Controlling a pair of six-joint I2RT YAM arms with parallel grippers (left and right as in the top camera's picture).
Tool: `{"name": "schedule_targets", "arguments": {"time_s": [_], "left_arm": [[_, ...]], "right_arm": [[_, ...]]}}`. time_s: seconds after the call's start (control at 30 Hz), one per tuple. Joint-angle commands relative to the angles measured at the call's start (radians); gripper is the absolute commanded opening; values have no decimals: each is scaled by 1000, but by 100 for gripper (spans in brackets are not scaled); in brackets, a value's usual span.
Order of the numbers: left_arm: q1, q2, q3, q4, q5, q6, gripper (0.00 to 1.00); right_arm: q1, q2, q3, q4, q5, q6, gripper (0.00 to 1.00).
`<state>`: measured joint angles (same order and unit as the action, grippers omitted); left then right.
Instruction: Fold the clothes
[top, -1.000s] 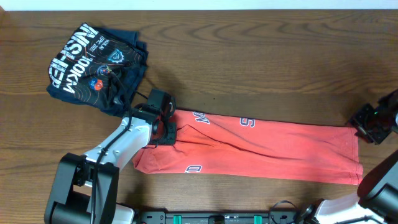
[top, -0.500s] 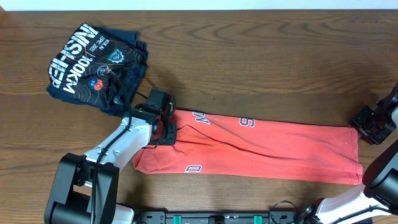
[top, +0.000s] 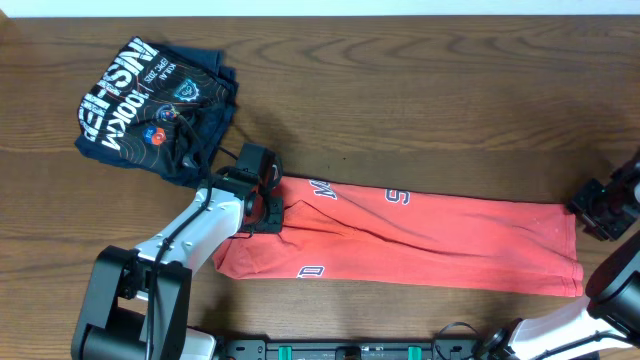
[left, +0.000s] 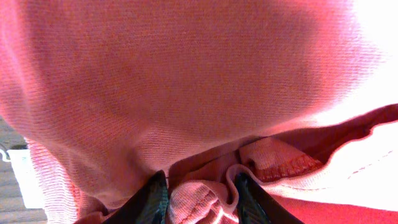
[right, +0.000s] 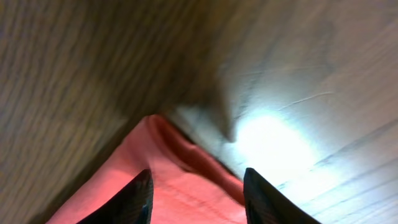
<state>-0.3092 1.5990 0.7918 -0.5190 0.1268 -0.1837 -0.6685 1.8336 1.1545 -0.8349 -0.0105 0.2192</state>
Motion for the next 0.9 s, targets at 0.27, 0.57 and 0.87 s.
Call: {"name": "schedule_targets", "arguments": {"time_s": [0.27, 0.57, 0.87], "left_arm": [[11, 19, -3, -7, -49, -10, 38], [11, 19, -3, -8, -49, -9, 38], [11, 19, -3, -18, -50, -9, 39]], "right_arm": [[-15, 3, -72, 59, -76, 12, 40], [-23, 3, -46, 77, -140, -17, 4], [-71, 2, 44, 73, -143, -26, 1]]}}
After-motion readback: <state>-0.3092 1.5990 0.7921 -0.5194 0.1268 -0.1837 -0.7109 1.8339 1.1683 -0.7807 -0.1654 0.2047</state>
